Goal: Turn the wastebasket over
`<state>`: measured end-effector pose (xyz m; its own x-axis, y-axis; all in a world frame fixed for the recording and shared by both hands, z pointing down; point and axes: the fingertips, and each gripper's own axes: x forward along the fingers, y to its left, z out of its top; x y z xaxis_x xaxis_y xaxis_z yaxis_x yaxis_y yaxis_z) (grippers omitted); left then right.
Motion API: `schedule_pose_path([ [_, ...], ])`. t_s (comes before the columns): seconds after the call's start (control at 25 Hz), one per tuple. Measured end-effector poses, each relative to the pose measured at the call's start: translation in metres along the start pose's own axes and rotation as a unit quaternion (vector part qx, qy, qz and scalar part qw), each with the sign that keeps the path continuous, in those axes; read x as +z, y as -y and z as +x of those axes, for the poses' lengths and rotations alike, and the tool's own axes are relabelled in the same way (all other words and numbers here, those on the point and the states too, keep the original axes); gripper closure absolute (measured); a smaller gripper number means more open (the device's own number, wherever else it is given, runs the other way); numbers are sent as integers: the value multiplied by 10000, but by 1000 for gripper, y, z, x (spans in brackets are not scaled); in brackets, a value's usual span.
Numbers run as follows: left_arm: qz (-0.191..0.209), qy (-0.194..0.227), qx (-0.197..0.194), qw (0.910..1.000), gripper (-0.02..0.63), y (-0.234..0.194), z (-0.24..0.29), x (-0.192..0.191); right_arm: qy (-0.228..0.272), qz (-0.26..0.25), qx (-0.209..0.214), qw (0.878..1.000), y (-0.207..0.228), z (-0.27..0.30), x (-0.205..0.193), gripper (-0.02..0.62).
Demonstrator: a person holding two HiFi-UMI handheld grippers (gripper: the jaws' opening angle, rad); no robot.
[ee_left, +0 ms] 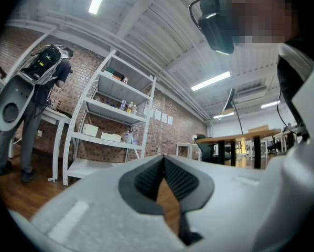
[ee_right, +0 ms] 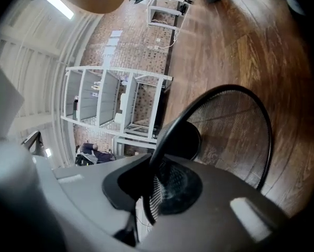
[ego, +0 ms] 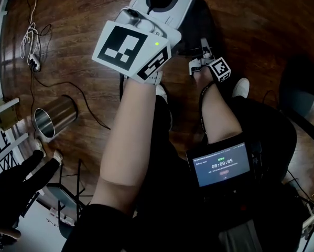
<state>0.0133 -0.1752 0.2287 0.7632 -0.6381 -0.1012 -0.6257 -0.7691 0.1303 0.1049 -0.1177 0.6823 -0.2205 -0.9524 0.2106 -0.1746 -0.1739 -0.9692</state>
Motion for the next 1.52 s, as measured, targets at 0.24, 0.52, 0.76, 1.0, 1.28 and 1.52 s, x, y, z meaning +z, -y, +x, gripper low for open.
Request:
schedule_pose_path([
  [0.24,-2,-34,25,10000,606,-7,-2,-3,-708,-1111,272,9909,-22,24,-11,588],
  [0.52,22,33,17,10000,606,-5,-5,5,-1329,-2043,-73,9698,-41,40,2,588],
  [0.76,-44,105,72,9999,605,-17,-11,8,-2437,-3824,-242,8910,-59,62,10,588],
  [1.0,-21,143,142,9998,606,-23,-14,8,-3519,-5233,-702,7729,-50,79,21,588],
  [1.28,-52,164,221,9996,606,-31,-18,8,-4826,-6538,-759,5779,-36,81,-1,586],
  [1.52,-81,190,250,9995,605,-32,-17,9,-5590,-7161,-508,4148,-23,69,-38,586],
])
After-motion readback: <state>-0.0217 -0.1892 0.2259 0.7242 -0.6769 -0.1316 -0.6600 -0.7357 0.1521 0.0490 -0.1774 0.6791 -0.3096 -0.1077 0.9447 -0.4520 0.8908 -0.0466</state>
